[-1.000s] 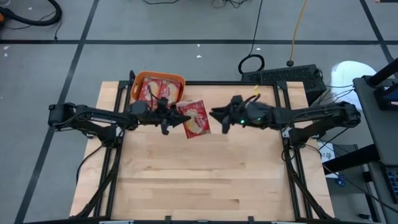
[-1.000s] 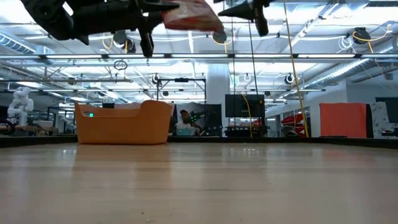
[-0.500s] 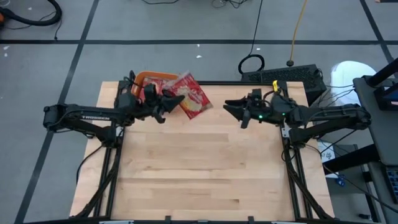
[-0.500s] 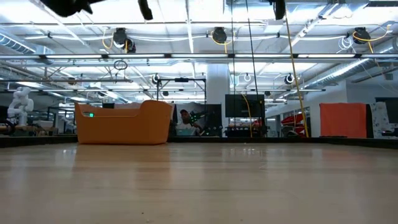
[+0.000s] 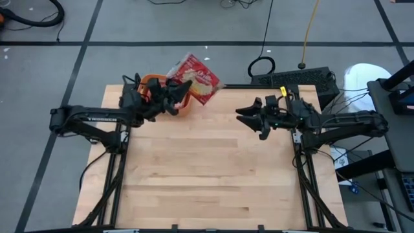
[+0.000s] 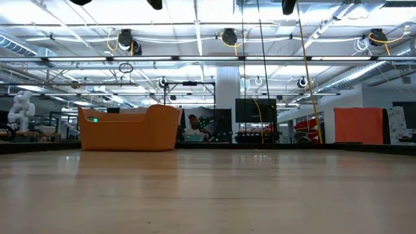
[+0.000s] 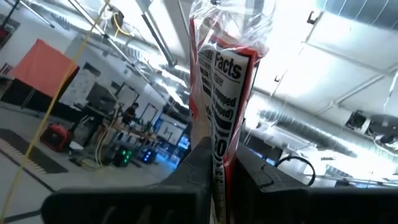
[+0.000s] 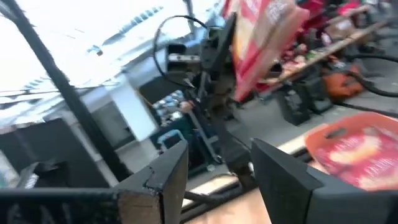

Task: Sort popcorn bags into baskets
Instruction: Stack the red popcorn bag on top of the red popcorn bag in the orange bin

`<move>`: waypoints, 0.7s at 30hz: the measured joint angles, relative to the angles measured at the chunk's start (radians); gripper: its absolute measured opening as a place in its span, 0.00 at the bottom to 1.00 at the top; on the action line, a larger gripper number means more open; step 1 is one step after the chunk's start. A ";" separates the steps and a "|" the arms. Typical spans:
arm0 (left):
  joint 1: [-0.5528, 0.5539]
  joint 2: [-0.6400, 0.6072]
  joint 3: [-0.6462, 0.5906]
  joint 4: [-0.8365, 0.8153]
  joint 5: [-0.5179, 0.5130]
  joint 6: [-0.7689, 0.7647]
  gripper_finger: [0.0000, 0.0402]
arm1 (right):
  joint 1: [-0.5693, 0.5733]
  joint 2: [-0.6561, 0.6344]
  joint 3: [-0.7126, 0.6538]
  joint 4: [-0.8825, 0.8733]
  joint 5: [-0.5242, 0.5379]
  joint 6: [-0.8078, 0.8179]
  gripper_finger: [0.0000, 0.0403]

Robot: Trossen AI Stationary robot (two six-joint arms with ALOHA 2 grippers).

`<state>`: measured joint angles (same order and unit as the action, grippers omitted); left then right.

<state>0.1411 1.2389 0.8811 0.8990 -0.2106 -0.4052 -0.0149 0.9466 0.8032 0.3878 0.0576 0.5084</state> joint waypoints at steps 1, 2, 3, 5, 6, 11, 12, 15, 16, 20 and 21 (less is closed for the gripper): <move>-0.003 0.009 0.012 0.000 -0.004 0.001 0.08 | -0.007 0.000 -0.009 0.029 -0.016 -0.004 0.43; -0.011 0.022 0.024 -0.004 -0.008 0.006 0.08 | -0.013 -0.001 -0.017 0.056 -0.033 -0.011 0.44; -0.018 0.039 0.042 -0.004 -0.012 0.012 0.08 | -0.016 -0.005 -0.024 0.077 -0.047 -0.021 0.45; -0.029 0.068 0.076 -0.007 -0.021 0.024 0.08 | -0.027 -0.014 -0.030 0.107 -0.083 -0.026 0.47; -0.035 0.083 0.096 -0.008 -0.026 0.033 0.08 | -0.031 -0.021 -0.031 0.117 -0.094 -0.023 0.49; -0.051 0.184 0.222 -0.003 -0.027 0.060 0.08 | -0.044 -0.053 -0.032 0.142 -0.114 -0.021 0.56; -0.052 0.208 0.249 -0.004 -0.026 0.061 0.08 | -0.046 -0.053 -0.032 0.158 -0.114 -0.024 0.58; -0.053 0.271 0.327 -0.007 -0.026 0.072 0.08 | -0.060 -0.053 -0.032 0.198 -0.112 -0.018 0.61; -0.054 0.291 0.354 -0.004 -0.026 0.076 0.09 | -0.067 -0.053 -0.032 0.202 -0.109 -0.011 0.63; -0.053 0.356 0.437 -0.003 -0.022 0.098 0.09 | -0.092 -0.052 -0.032 0.204 -0.045 -0.004 0.66; -0.053 0.370 0.452 -0.004 -0.016 0.099 0.09 | -0.100 -0.052 -0.032 0.217 -0.028 -0.004 0.67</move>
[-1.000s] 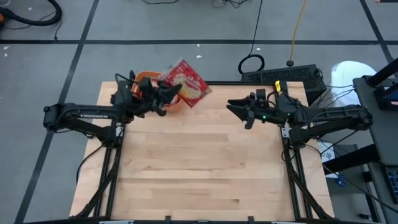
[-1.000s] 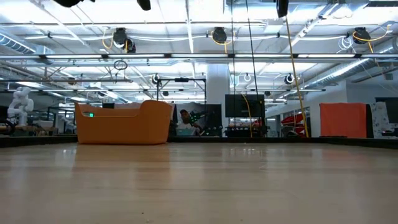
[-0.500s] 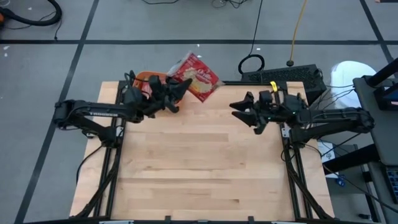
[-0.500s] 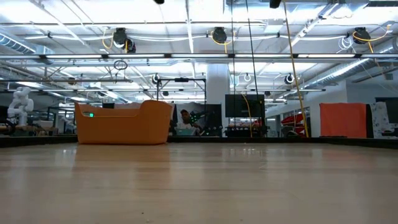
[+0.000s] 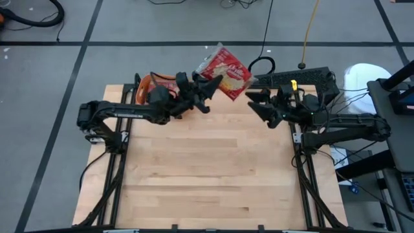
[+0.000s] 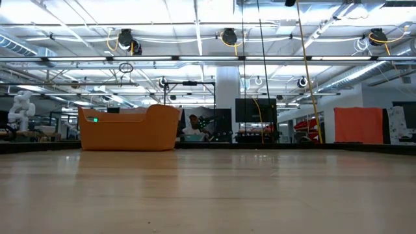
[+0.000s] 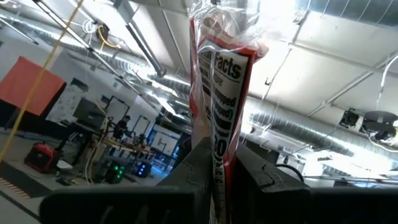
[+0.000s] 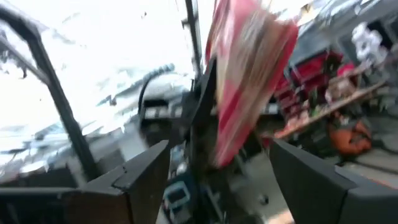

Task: Sort popcorn bags into baskets
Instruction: Stack the red popcorn bag on top of the red popcorn bag in the orange bin

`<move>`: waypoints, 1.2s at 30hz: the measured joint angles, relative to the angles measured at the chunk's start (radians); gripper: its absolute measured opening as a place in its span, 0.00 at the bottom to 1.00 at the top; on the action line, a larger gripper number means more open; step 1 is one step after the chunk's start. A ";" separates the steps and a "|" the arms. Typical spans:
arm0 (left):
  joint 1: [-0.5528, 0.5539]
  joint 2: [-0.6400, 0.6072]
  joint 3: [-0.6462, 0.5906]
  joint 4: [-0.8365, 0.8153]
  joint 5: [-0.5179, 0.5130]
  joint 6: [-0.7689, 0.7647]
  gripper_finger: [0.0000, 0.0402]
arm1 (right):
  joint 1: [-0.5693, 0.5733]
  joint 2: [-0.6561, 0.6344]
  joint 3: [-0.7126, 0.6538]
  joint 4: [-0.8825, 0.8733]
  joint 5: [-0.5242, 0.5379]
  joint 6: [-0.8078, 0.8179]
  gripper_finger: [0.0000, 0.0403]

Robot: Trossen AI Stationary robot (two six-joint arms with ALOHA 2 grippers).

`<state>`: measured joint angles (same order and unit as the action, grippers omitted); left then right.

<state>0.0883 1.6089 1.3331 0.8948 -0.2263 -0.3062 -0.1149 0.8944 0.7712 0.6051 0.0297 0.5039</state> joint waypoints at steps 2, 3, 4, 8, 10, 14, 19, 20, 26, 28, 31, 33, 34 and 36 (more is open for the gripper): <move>0.000 0.025 0.028 -0.001 0.011 -0.002 0.09 | -0.019 0.001 0.000 0.038 0.025 0.008 0.68; 0.000 0.039 0.043 0.001 0.014 -0.005 0.09 | -0.030 0.003 0.000 0.063 0.029 0.010 0.68; 0.000 0.051 0.056 0.002 0.016 -0.008 0.09 | -0.039 0.006 0.000 0.086 0.029 0.014 0.68; -0.004 0.092 0.088 0.000 0.017 -0.005 0.09 | -0.071 0.021 0.000 0.132 0.002 0.073 0.68; -0.005 0.111 0.105 -0.001 0.017 0.006 0.09 | -0.080 0.029 0.000 0.126 -0.001 0.110 0.68; -0.009 0.139 0.126 0.051 0.017 0.014 0.09 | -0.090 0.046 0.000 0.139 -0.009 0.143 0.67; -0.012 0.155 0.128 0.040 0.017 0.016 0.09 | -0.103 0.071 0.000 0.223 -0.108 0.174 0.61; -0.014 0.157 0.128 0.035 0.017 0.016 0.09 | -0.105 0.078 0.000 0.240 -0.125 0.188 0.59; -0.029 0.168 0.128 0.042 0.020 0.051 0.09 | -0.114 0.099 0.000 0.268 -0.136 0.217 0.42; -0.034 0.168 0.128 0.041 0.019 0.069 0.09 | -0.121 0.099 0.000 0.269 -0.136 0.222 0.35; -0.039 0.168 0.128 -0.003 0.020 0.075 0.09 | -0.135 0.096 0.000 0.266 -0.136 0.241 0.23; -0.040 0.168 0.128 -0.034 0.016 0.062 0.09 | -0.145 0.095 0.000 0.261 -0.139 0.243 0.15; -0.042 0.167 0.128 -0.046 0.016 0.047 0.09 | -0.148 0.095 0.000 0.261 -0.140 0.242 0.12; -0.047 0.166 0.128 -0.049 0.011 0.023 0.11 | -0.158 0.094 0.000 0.259 -0.161 0.243 0.06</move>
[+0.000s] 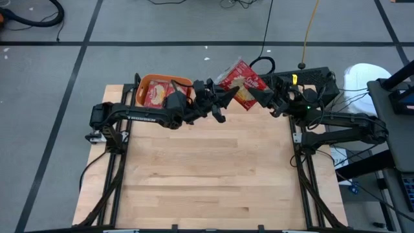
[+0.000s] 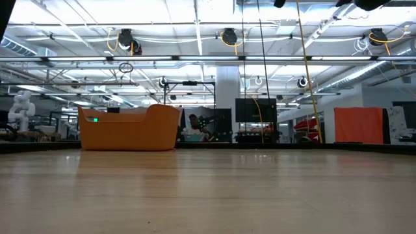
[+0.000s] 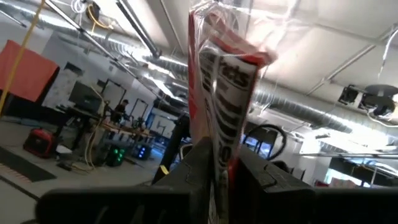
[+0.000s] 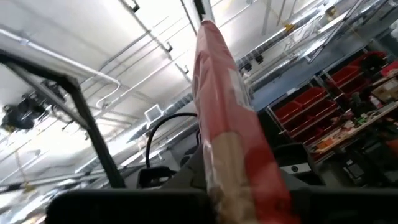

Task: Sort popcorn bags into baskets
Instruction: Stack the red popcorn bag on top of the red popcorn bag in the orange bin

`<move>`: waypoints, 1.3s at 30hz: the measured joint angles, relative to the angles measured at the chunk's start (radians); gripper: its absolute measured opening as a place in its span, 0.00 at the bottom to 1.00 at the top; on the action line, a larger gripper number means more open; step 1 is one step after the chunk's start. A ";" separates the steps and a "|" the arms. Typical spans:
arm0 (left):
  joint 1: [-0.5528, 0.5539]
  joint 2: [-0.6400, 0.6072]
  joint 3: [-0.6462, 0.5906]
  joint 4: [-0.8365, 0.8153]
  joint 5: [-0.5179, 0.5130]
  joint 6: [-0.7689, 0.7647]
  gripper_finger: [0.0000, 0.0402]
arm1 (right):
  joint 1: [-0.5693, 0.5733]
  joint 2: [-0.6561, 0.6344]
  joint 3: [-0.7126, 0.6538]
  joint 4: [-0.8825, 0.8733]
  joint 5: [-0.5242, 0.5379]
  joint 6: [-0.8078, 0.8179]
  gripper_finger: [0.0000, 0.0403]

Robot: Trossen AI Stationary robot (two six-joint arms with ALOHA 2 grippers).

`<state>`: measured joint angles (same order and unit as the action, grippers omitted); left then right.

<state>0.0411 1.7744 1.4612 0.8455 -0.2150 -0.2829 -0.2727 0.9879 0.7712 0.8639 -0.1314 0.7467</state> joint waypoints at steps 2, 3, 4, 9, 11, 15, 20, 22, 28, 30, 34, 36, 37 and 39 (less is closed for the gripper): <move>-0.009 0.000 0.000 -0.006 0.000 -0.009 0.14 | -0.008 -0.006 0.000 -0.009 -0.028 0.000 0.05; -0.014 -0.005 0.000 -0.018 0.001 -0.018 0.17 | -0.010 -0.010 0.000 -0.011 -0.035 0.001 0.05; -0.019 -0.014 0.000 -0.052 0.002 -0.035 0.21 | -0.013 -0.015 0.000 -0.018 -0.040 0.003 0.05; -0.033 -0.118 -0.001 -0.375 0.005 -0.185 0.39 | -0.026 -0.067 0.000 -0.082 -0.080 0.004 0.10; -0.038 -0.173 -0.001 -0.524 0.006 -0.262 0.45 | -0.032 -0.093 0.000 -0.144 -0.133 0.003 0.10; -0.039 -0.279 -0.001 -0.752 0.042 -0.386 0.54 | -0.041 -0.136 0.000 -0.317 -0.255 0.001 0.07; -0.039 -0.386 -0.002 -0.875 0.053 -0.450 0.57 | -0.041 -0.168 0.001 -0.546 -0.413 -0.030 0.06; -0.039 -0.409 -0.001 -0.882 0.043 -0.450 0.57 | -0.041 -0.170 0.001 -0.631 -0.475 -0.037 0.07; -0.007 -0.417 -0.001 -0.876 0.005 -0.463 0.57 | -0.038 -0.170 0.001 -0.836 -0.574 -0.104 0.09; 0.004 -0.397 -0.001 -0.872 0.003 -0.476 0.57 | -0.038 -0.170 0.001 -0.889 -0.577 -0.136 0.09; 0.022 -0.345 -0.002 -0.876 0.037 -0.506 0.57 | -0.038 -0.171 0.001 -0.978 -0.578 -0.181 0.09; 0.029 -0.318 -0.002 -0.875 0.076 -0.526 0.57 | -0.038 -0.170 0.001 -1.022 -0.582 -0.193 0.09; 0.031 -0.302 -0.002 -0.874 0.097 -0.535 0.57 | -0.038 -0.171 0.001 -1.042 -0.593 -0.195 0.09; 0.032 -0.265 -0.002 -0.860 0.130 -0.554 0.57 | -0.038 -0.170 0.001 -1.073 -0.615 -0.211 0.09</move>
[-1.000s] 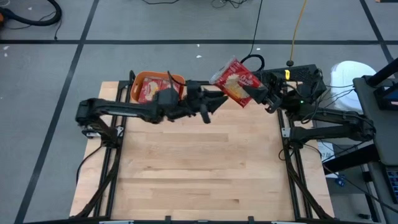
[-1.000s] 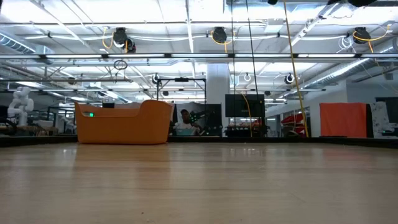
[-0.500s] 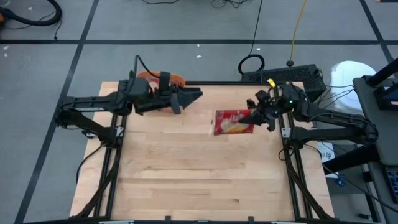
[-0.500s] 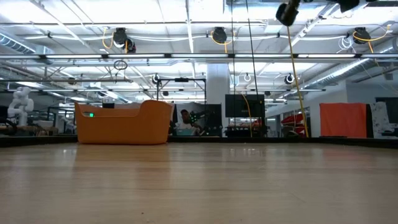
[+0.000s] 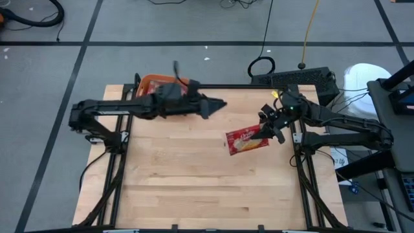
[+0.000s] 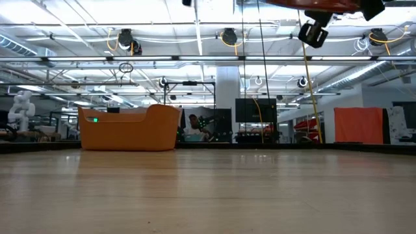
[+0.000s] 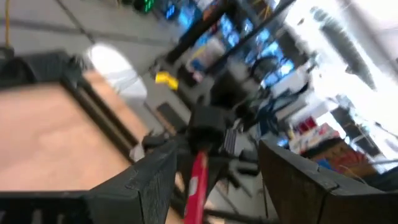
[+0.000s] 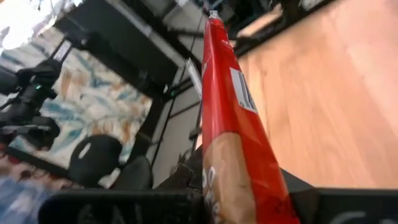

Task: Sort popcorn bags into baskets
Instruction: Stack the red popcorn bag on top of the red popcorn bag in the orange bin

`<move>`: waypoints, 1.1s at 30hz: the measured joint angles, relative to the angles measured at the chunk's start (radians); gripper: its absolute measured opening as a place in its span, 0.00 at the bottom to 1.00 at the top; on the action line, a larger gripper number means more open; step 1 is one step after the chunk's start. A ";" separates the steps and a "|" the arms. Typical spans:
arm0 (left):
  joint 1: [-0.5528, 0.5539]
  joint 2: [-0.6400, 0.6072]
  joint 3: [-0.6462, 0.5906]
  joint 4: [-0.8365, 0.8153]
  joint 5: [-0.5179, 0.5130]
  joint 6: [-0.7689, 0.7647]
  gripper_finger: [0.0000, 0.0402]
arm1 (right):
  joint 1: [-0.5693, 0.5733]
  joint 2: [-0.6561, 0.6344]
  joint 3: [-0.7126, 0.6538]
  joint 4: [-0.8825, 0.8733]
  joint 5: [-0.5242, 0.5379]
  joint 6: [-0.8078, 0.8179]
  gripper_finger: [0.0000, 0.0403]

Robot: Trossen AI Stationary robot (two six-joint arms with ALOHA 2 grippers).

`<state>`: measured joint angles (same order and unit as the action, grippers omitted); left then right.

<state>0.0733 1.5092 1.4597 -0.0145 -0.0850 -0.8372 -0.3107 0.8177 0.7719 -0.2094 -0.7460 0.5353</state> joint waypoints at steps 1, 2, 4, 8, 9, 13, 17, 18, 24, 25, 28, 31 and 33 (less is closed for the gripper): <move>0.000 0.016 0.000 -0.002 0.017 -0.005 0.57 | 0.000 0.000 0.000 -0.022 -0.017 -0.009 0.09; 0.000 0.035 0.000 -0.006 0.034 -0.006 0.57 | 0.001 0.000 0.000 -0.042 -0.022 -0.019 0.09; -0.001 0.077 0.000 0.019 0.060 -0.006 0.57 | 0.000 0.000 0.000 -0.092 -0.043 -0.040 0.09; -0.004 0.142 0.000 0.082 0.089 -0.021 0.57 | 0.001 0.000 0.000 -0.222 -0.043 -0.108 0.09; -0.003 0.156 0.000 0.097 0.097 -0.021 0.57 | 0.001 0.001 0.000 -0.258 -0.042 -0.127 0.09; -0.003 0.224 0.000 0.163 0.118 0.024 0.57 | 0.001 0.009 0.000 -0.359 -0.042 -0.197 0.09; -0.003 0.291 0.000 0.203 0.179 0.053 0.57 | 0.001 0.022 0.000 -0.414 -0.038 -0.223 0.09; -0.004 0.308 0.000 0.213 0.200 0.055 0.57 | 0.002 0.025 0.000 -0.423 -0.036 -0.227 0.09; -0.040 0.400 0.000 0.282 0.277 0.097 0.65 | 0.005 0.051 0.000 -0.430 -0.012 -0.235 0.09; -0.047 0.411 0.000 0.291 0.276 0.103 0.67 | 0.007 0.055 0.000 -0.432 -0.001 -0.236 0.09; -0.064 0.441 0.000 0.292 0.266 0.106 0.73 | 0.018 0.067 0.000 -0.432 0.015 -0.238 0.09; -0.076 0.467 0.000 0.293 0.257 0.124 0.76 | 0.030 0.079 0.000 -0.431 0.014 -0.242 0.09; -0.083 0.477 0.000 0.286 0.237 0.120 0.76 | 0.038 0.087 0.000 -0.431 0.014 -0.242 0.09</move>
<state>-0.0095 1.9862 1.4597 0.2718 0.1516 -0.7168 -0.2729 0.9050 0.7719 -0.6406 -0.7320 0.2933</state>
